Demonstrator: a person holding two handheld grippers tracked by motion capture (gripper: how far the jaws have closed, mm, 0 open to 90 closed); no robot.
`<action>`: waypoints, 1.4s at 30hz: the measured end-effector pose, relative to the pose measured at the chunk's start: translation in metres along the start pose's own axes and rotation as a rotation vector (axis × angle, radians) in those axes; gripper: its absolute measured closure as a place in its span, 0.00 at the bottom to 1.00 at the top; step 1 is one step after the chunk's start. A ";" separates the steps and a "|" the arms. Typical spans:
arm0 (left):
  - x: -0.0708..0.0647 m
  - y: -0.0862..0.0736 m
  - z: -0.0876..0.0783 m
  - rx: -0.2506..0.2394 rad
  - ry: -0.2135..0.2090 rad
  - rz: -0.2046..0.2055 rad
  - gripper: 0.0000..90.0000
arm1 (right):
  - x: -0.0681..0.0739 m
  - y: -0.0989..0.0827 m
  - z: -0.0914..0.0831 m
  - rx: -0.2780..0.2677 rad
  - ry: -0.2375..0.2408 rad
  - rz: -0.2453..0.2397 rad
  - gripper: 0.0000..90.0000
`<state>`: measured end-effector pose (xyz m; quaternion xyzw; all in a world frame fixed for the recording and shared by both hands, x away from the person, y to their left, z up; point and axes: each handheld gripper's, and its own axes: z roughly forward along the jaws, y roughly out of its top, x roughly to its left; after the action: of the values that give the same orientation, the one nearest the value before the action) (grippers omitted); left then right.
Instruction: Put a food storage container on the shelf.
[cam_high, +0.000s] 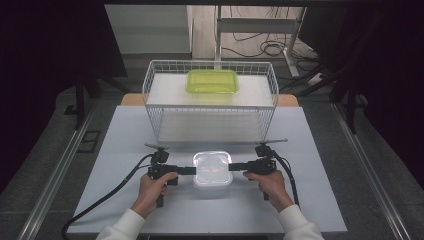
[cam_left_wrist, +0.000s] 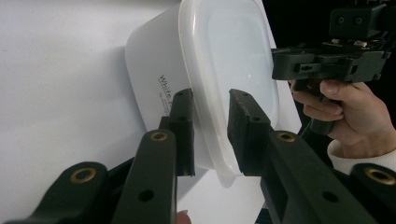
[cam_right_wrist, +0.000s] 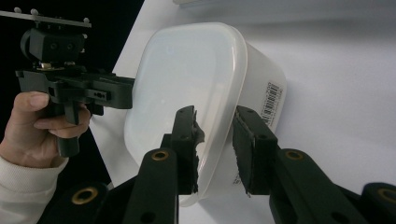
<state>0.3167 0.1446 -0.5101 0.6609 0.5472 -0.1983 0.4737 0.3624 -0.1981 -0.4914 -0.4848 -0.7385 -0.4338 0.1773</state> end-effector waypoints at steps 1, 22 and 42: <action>0.000 0.000 0.000 -0.003 0.000 0.001 0.81 | 0.000 0.000 -0.001 0.002 0.001 0.002 0.79; -0.003 -0.001 -0.005 -0.015 0.006 0.038 0.88 | 0.008 0.001 -0.008 -0.016 0.005 -0.065 0.86; -0.005 -0.001 -0.006 -0.015 0.015 0.062 0.88 | 0.008 0.001 -0.009 -0.019 0.013 -0.086 0.87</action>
<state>0.3130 0.1475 -0.5037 0.6756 0.5314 -0.1742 0.4805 0.3579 -0.2002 -0.4805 -0.4513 -0.7534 -0.4512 0.1587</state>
